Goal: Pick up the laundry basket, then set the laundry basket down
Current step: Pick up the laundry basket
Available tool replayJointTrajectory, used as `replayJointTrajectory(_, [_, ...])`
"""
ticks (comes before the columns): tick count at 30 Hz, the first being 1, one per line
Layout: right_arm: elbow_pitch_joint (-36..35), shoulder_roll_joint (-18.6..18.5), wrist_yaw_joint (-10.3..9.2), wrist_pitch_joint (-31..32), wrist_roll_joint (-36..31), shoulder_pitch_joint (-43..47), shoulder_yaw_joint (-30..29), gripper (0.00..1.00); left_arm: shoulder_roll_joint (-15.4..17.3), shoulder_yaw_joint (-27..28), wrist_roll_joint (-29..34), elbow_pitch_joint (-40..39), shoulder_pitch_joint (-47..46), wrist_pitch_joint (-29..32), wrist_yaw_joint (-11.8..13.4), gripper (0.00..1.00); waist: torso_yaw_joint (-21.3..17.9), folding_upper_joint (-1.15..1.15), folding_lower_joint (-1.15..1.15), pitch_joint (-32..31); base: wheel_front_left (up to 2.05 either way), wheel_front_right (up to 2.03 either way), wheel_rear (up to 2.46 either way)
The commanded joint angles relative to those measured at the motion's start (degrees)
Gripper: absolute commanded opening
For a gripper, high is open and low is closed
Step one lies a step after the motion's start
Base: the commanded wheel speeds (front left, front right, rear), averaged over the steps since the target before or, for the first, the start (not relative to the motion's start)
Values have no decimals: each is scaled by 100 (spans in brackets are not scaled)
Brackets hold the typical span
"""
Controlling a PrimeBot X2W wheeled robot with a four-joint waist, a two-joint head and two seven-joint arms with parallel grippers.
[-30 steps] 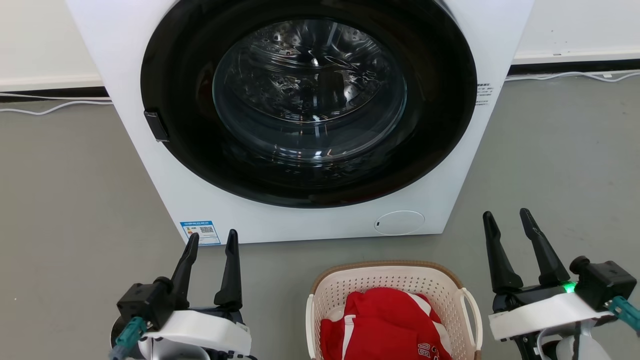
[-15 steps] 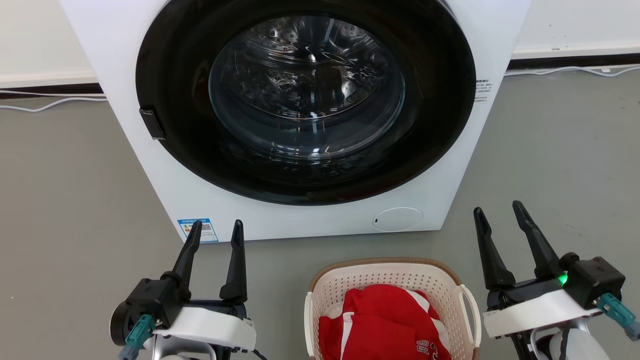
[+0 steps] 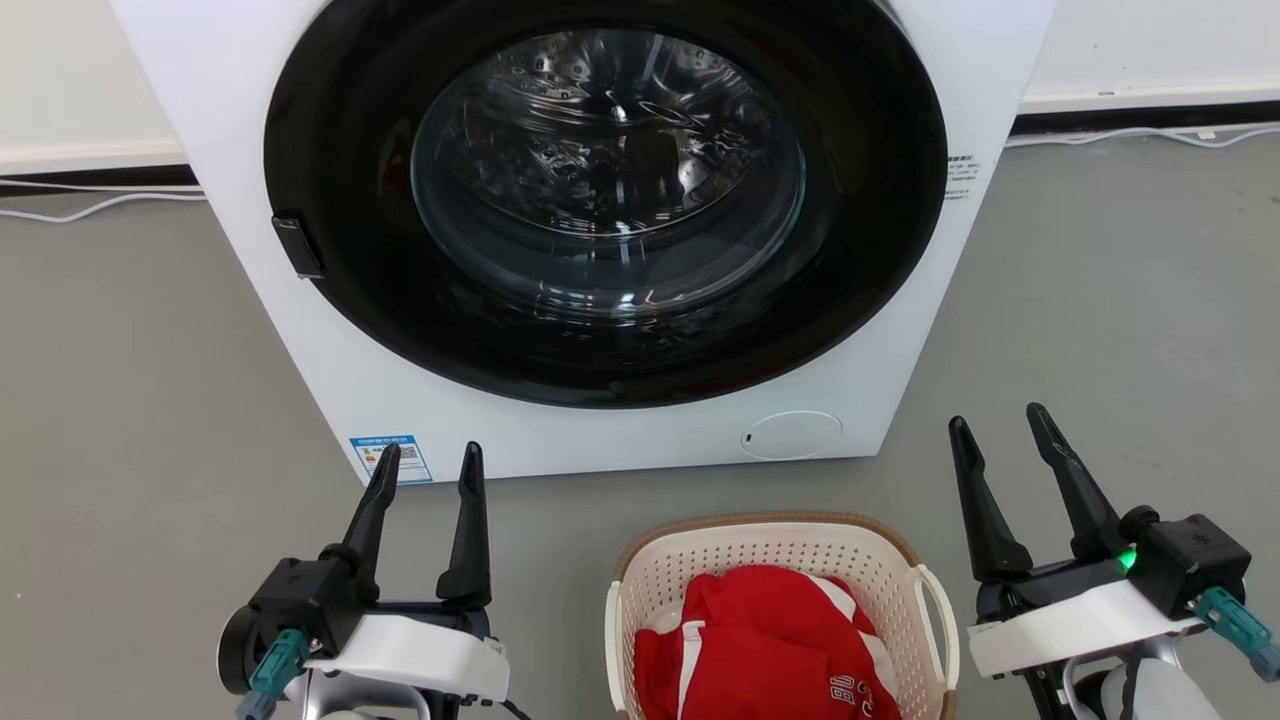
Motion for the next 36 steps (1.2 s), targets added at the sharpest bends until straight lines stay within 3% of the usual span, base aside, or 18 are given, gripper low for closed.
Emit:
replayJointTrajectory(1, [-132,-77,1,-79,13,-183,101,100,42,174,70,-123,-231,-36,0,100,-10,0,0,28,0,0,0])
replayJointTrajectory(22, [-290,-273,1,-79,380,-557,16,100,42,-18,-116,308,-837,-36,99,100,-340,0,0,1257,0,0,0])
replayJointTrajectory(36, [-408,-290,1,-79,644,-1060,53,100,42,-24,-359,1492,-1735,-36,-23,100,-552,0,0,2324,0,0,0])
